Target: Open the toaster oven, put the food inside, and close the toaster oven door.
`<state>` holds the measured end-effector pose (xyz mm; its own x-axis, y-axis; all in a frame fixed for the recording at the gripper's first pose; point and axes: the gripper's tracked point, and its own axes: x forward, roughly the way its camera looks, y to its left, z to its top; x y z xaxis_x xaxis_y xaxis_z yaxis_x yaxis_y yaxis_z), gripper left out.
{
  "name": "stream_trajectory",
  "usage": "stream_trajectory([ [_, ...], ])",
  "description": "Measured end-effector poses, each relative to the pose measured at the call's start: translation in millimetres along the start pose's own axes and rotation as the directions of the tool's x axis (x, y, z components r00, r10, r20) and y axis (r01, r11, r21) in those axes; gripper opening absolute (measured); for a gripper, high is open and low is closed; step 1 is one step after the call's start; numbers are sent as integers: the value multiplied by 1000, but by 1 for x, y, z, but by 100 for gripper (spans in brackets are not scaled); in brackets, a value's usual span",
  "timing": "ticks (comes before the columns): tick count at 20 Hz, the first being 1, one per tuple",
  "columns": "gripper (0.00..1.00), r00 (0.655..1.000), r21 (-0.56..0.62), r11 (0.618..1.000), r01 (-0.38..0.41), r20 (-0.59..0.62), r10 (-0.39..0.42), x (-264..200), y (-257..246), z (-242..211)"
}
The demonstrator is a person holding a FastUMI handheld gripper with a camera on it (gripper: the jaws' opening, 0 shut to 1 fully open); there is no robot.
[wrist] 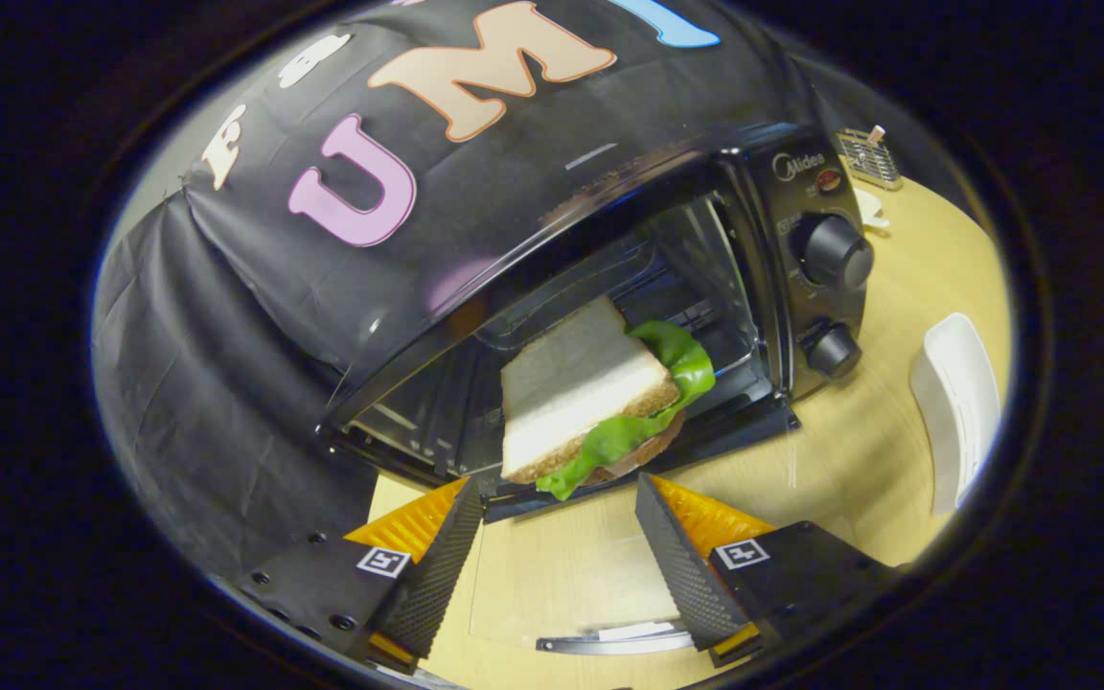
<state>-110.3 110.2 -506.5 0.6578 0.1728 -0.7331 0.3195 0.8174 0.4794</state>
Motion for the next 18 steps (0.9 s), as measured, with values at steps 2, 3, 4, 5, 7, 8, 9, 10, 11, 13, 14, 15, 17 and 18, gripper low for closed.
stream_trajectory([
  [2,99,1000,-38,999,-10,-29,9,-13,3,-11],
  [3,99,999,-54,998,-17,-51,15,-20,5,-19],
  [4,99,998,-73,997,-26,-65,22,-27,7,-25],
  [5,99,996,-91,995,-36,-84,28,-32,6,-32],
  [7,99,988,-115,992,-61,-151,43,-45,11,-50],
  [8,99,981,-127,990,-66,-192,41,-52,10,-61],
  [9,99,972,-142,987,-72,-231,38,-59,11,-74],
  [10,99,963,-163,983,-78,-269,32,-65,9,-84],
  [11,99,956,-189,979,-79,-293,21,-71,8,-94],
  [13,99,946,-238,969,-74,-323,-7,-78,0,-108],
  [14,99,939,-252,966,-65,-344,-26,-83,-6,-114],
  [15,99,933,-260,964,-57,-357,-41,-86,-13,-120],
  [17,99,922,-284,958,-31,-378,-82,-91,-31,-126],
  [18,99,919,-303,953,-14,-378,-107,-92,-41,-127],
])
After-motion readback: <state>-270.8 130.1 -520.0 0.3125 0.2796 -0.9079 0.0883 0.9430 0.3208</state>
